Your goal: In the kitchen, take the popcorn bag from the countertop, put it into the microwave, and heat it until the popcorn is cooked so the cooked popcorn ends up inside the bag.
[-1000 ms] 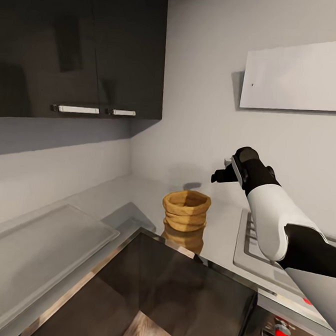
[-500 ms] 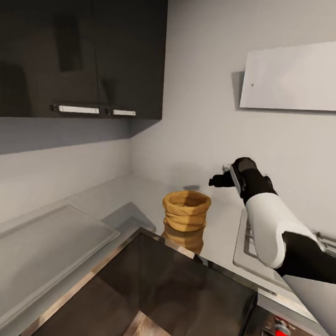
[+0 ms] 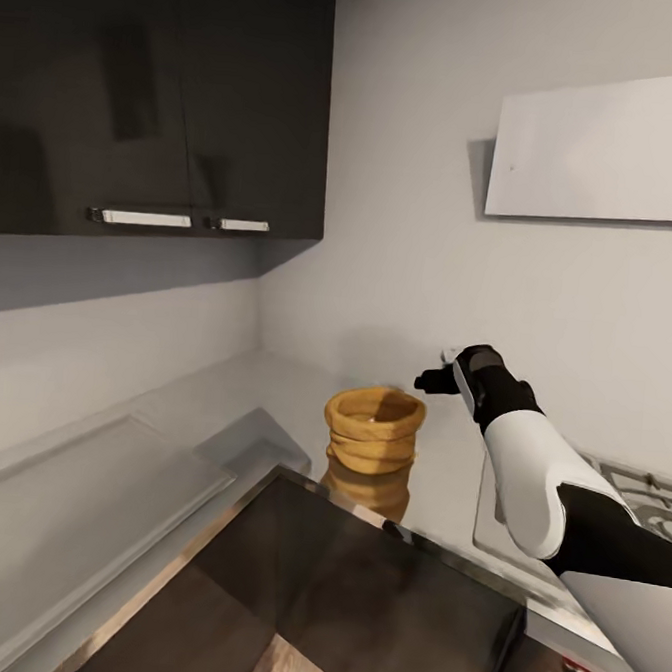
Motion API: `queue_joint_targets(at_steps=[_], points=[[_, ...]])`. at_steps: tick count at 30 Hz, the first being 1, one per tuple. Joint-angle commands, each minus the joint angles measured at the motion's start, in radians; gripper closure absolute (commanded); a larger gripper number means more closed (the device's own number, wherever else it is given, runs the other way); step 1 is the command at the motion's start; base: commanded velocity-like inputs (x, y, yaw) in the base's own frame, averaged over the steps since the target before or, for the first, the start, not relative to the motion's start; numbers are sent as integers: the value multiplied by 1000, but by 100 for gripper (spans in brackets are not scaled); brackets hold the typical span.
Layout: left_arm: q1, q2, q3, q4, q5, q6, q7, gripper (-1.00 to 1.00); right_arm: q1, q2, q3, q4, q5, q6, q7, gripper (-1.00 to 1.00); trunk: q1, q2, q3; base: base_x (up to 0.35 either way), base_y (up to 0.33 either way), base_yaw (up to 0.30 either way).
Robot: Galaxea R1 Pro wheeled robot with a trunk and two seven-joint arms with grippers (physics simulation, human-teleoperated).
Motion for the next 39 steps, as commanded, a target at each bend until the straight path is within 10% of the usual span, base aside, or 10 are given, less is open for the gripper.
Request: queue_joint_targets(at_steps=[1, 39], points=[[0, 0, 1, 0, 6, -2, 0, -100, -1, 1, -7, -1, 11, 3, 6, -100, 1, -1, -1, 316, 0, 0], [0, 0, 1, 0, 7, -3, 1, -100, -1, -4, -7, 231, 11, -89, -78, -100, 1, -1, -1, 86, 0, 0]])
